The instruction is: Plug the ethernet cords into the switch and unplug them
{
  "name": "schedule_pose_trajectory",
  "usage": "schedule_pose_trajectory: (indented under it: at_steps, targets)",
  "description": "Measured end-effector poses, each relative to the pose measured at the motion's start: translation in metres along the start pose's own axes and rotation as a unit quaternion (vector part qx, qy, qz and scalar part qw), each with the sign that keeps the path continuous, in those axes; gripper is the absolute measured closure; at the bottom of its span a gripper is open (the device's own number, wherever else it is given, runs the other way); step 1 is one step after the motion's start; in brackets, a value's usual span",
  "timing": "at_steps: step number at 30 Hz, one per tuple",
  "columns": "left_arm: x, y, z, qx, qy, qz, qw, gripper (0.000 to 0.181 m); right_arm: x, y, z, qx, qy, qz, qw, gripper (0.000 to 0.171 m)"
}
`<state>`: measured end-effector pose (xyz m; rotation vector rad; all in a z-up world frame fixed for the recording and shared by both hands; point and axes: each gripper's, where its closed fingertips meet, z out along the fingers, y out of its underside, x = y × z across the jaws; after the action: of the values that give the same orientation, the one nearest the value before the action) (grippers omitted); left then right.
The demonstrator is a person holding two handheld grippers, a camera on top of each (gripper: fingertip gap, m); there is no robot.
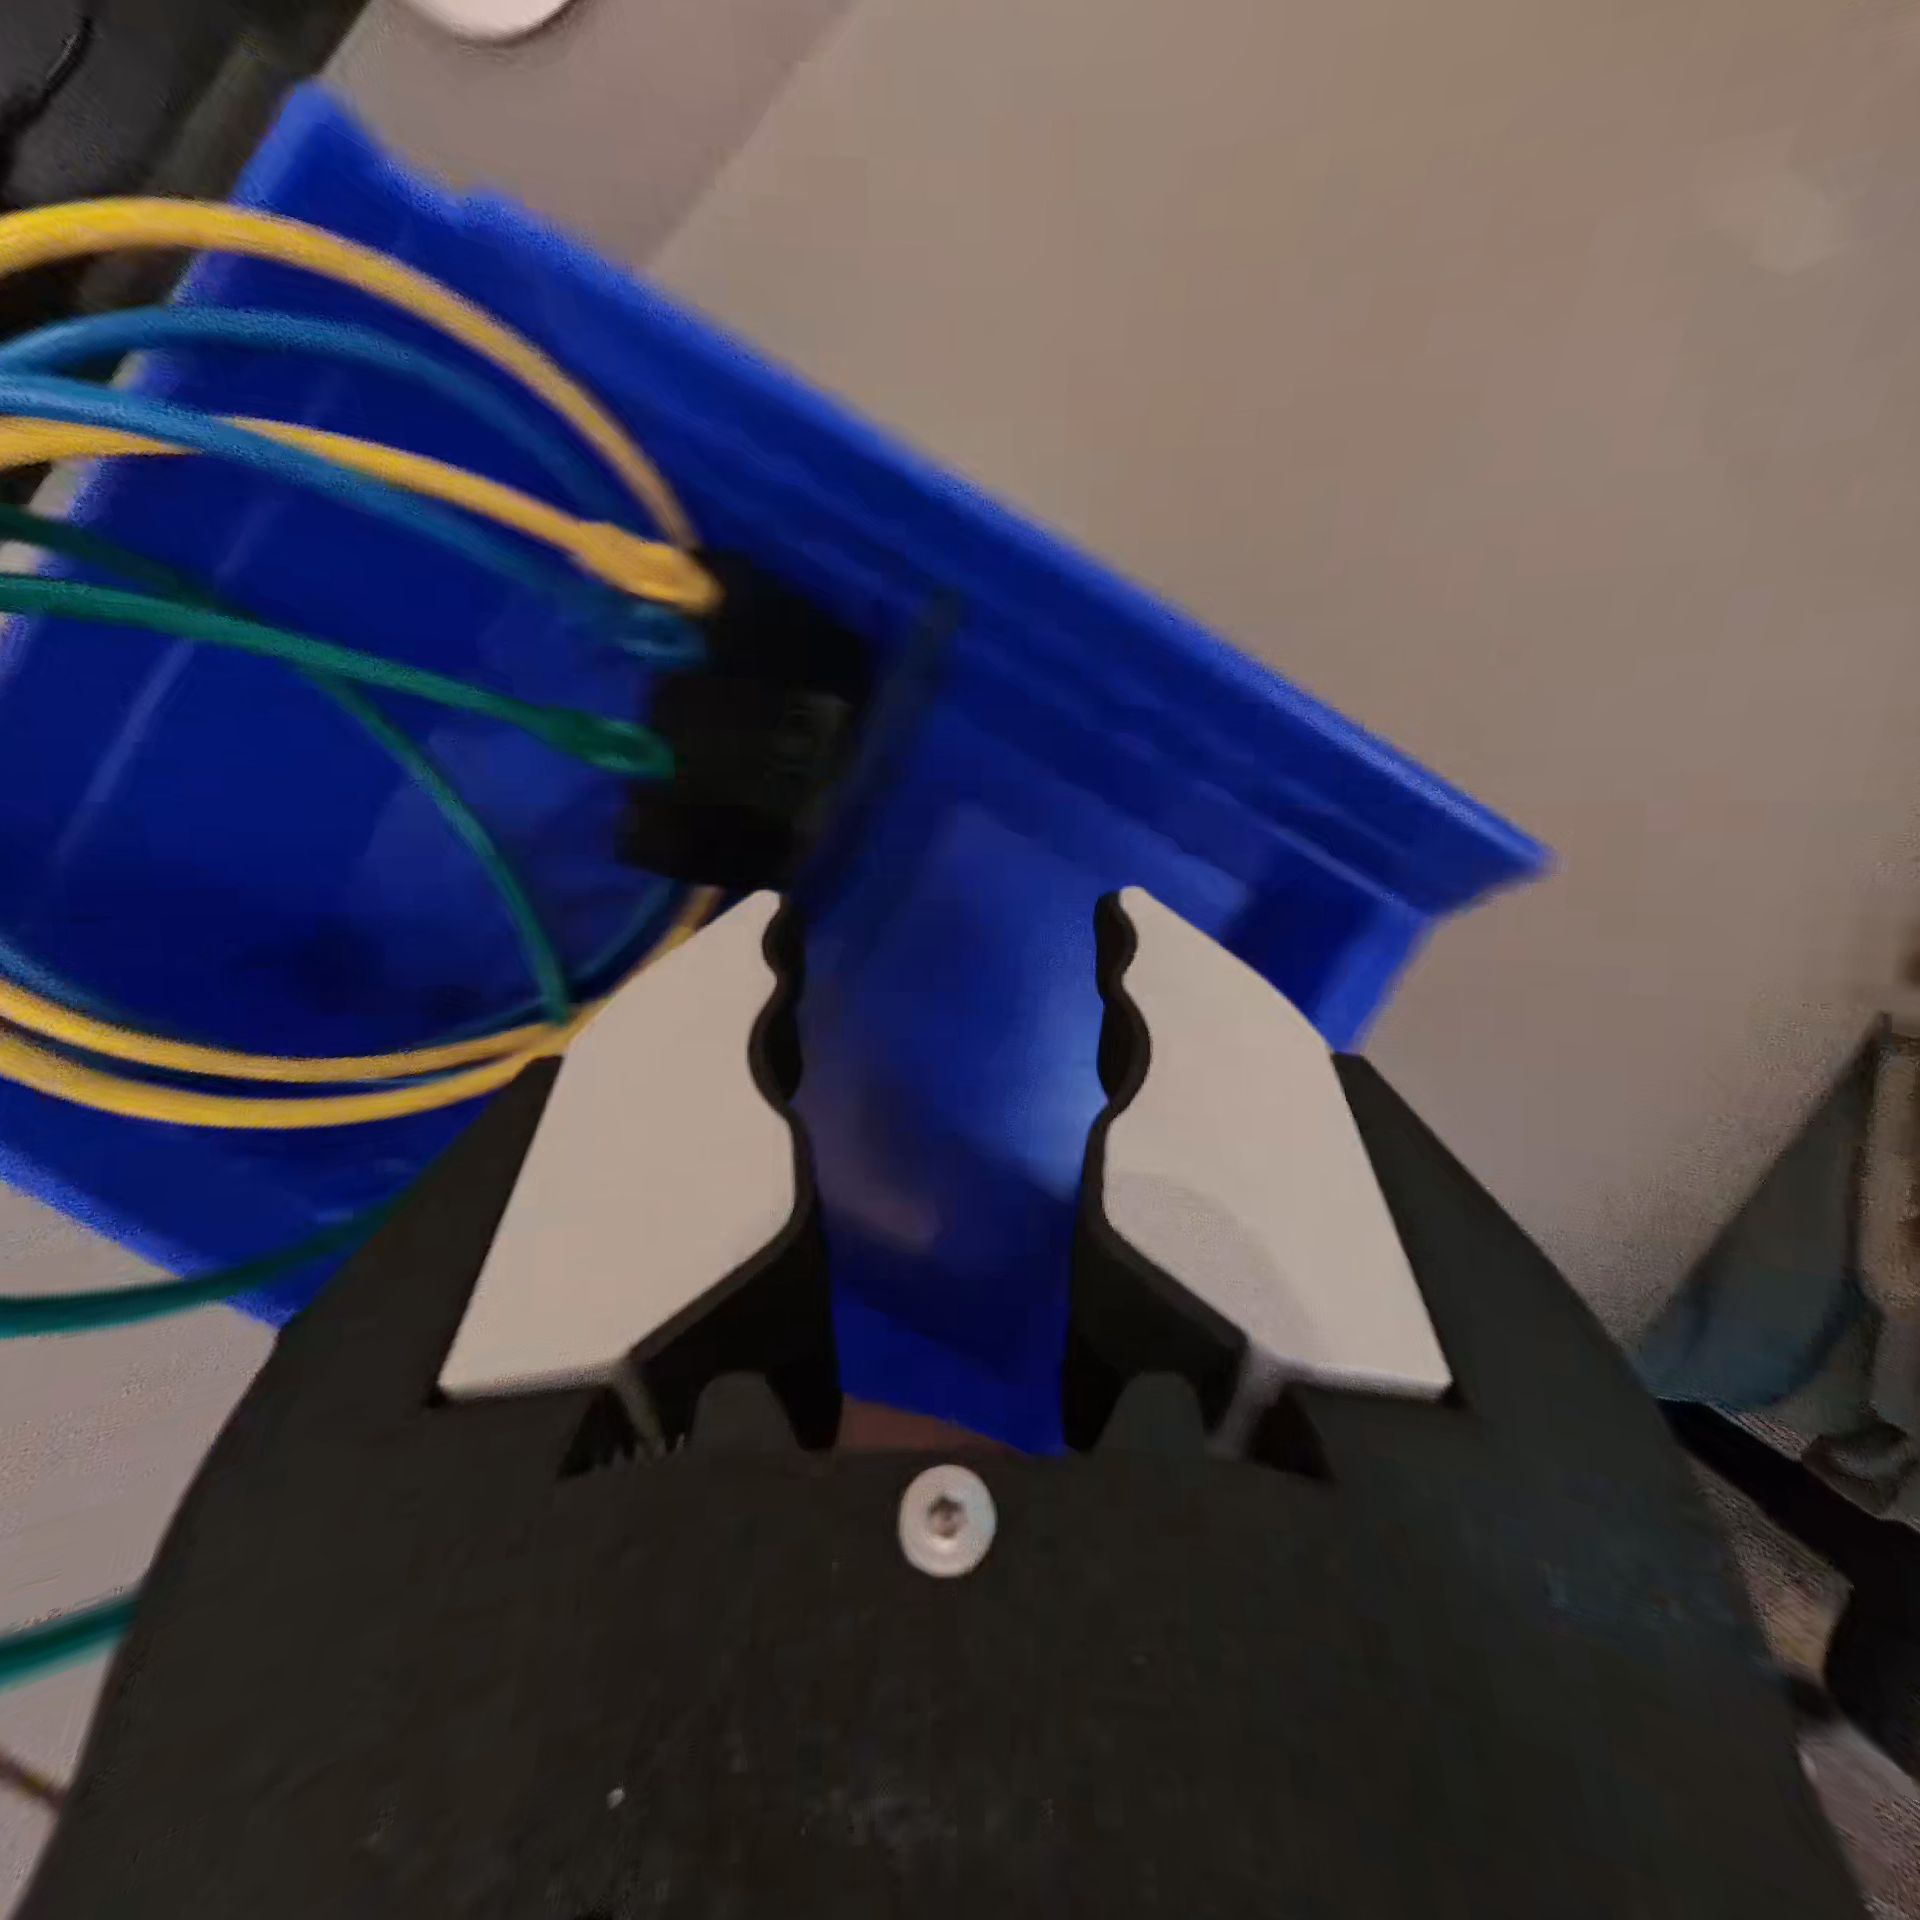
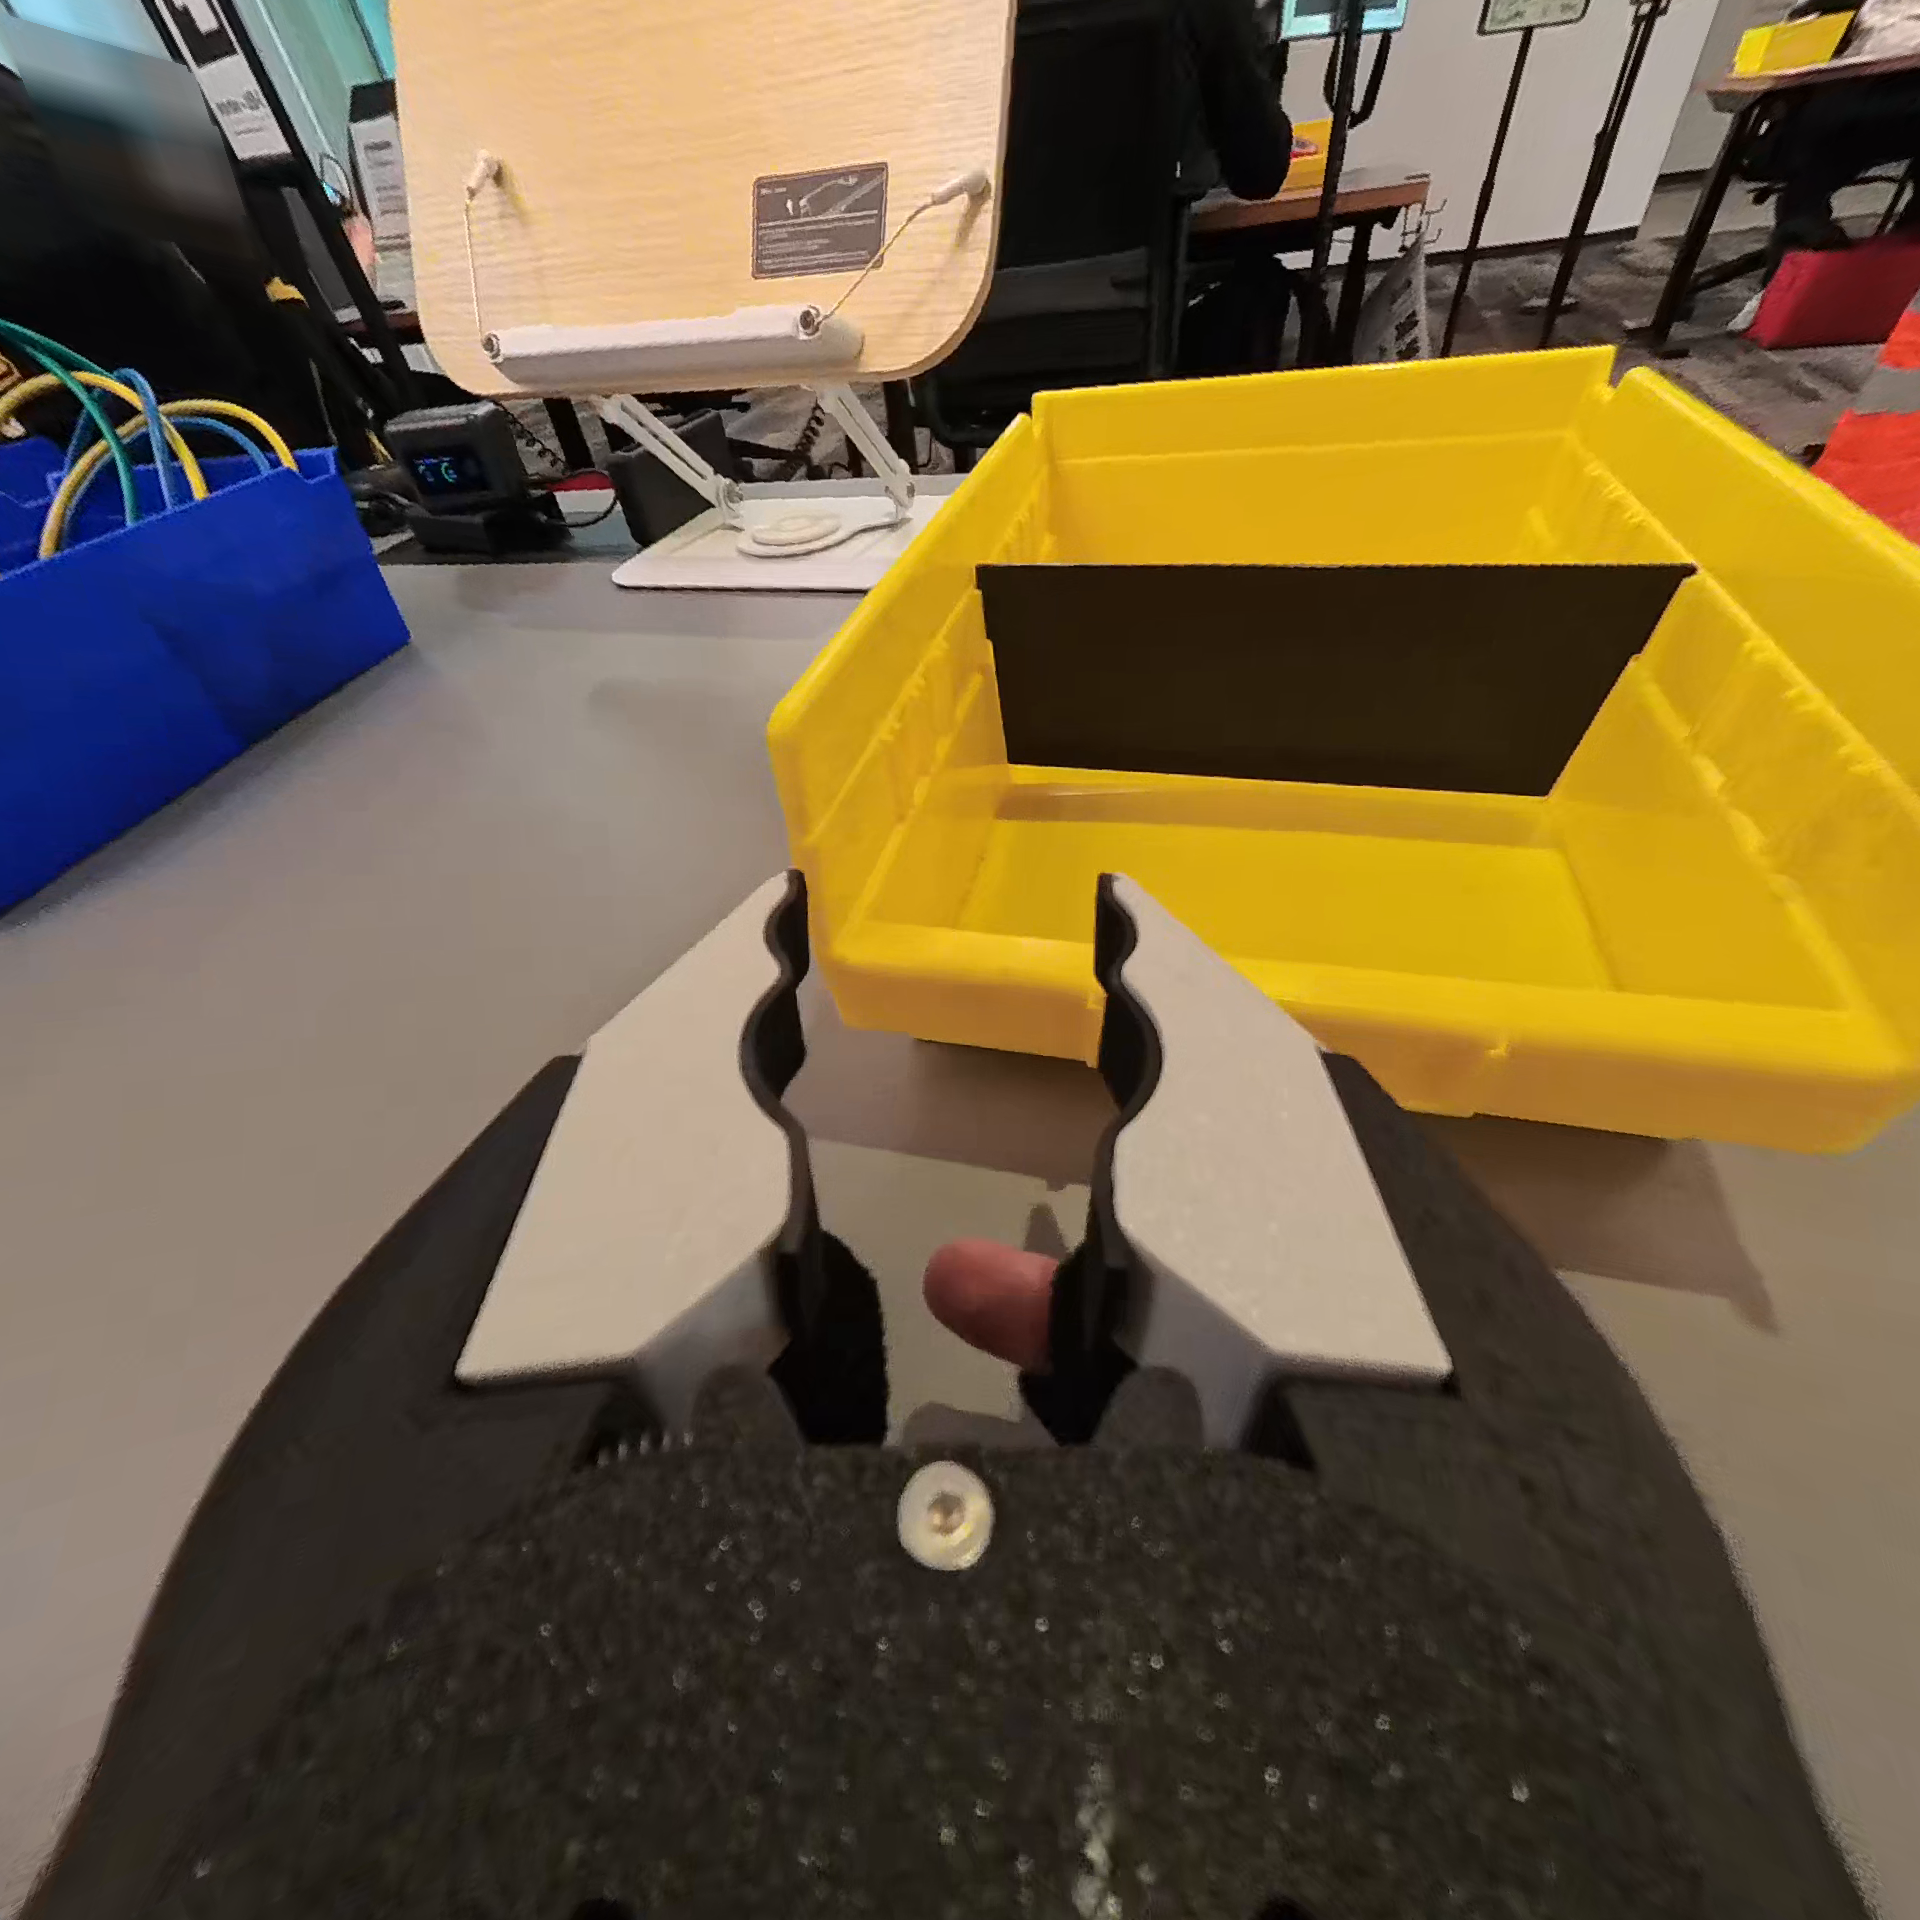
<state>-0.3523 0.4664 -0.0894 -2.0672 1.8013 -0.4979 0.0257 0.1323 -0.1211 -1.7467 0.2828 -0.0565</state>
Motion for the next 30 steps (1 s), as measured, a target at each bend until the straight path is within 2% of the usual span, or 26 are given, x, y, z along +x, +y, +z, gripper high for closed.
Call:
schedule_pose_trajectory:
  at_steps: [2, 5, 10, 11, 12, 16, 19, 22, 26, 30]
  targets:
    - [-0.040, -0.006, 0.015, -0.042, 0.000, -0.016, 0.999, 0.127, -0.001, -0.001, -0.001, 0.004, -0.005, 0.007, 1.000, 0.117]
    - [-0.066, -0.006, 0.039, -0.105, 0.038, -0.028, 0.993, 0.125, -0.004, -0.001, -0.002, 0.004, -0.014, 0.011, 1.000, 0.117]
    - [-0.063, 0.017, 0.077, -0.207, 0.096, -0.016, 0.974, 0.128, -0.006, 0.002, -0.005, 0.000, -0.024, 0.013, 1.000, 0.117]
    - [-0.058, 0.019, 0.081, -0.214, 0.117, -0.020, 0.970, 0.131, -0.005, 0.002, -0.006, 0.000, -0.024, 0.015, 1.000, 0.117]
    - [-0.055, 0.016, 0.082, -0.211, 0.137, -0.028, 0.967, 0.145, -0.004, 0.002, -0.006, -0.001, -0.024, 0.019, 1.000, 0.117]
    - [-0.056, 0.014, 0.081, -0.213, 0.136, -0.008, 0.967, 0.149, -0.002, 0.003, -0.008, -0.002, -0.028, 0.039, 0.999, 0.117]
    - [-0.067, 0.002, 0.068, -0.182, 0.088, 0.014, 0.979, 0.150, -0.003, 0.002, -0.008, 0.000, -0.028, 0.039, 0.999, 0.117]
    - [-0.072, -0.029, 0.042, -0.093, 0.045, -0.001, 0.995, 0.151, -0.008, -0.001, -0.009, 0.006, -0.032, 0.028, 0.999, 0.117]
    - [-0.062, -0.081, -0.013, 0.042, 0.005, -0.037, 0.998, 0.151, -0.018, -0.003, -0.010, 0.012, -0.040, 0.005, 0.999, 0.117]
    - [-0.025, -0.141, -0.076, 0.171, 0.001, -0.058, 0.984, 0.152, -0.028, -0.004, -0.009, 0.013, -0.042, -0.018, 0.999, 0.117]
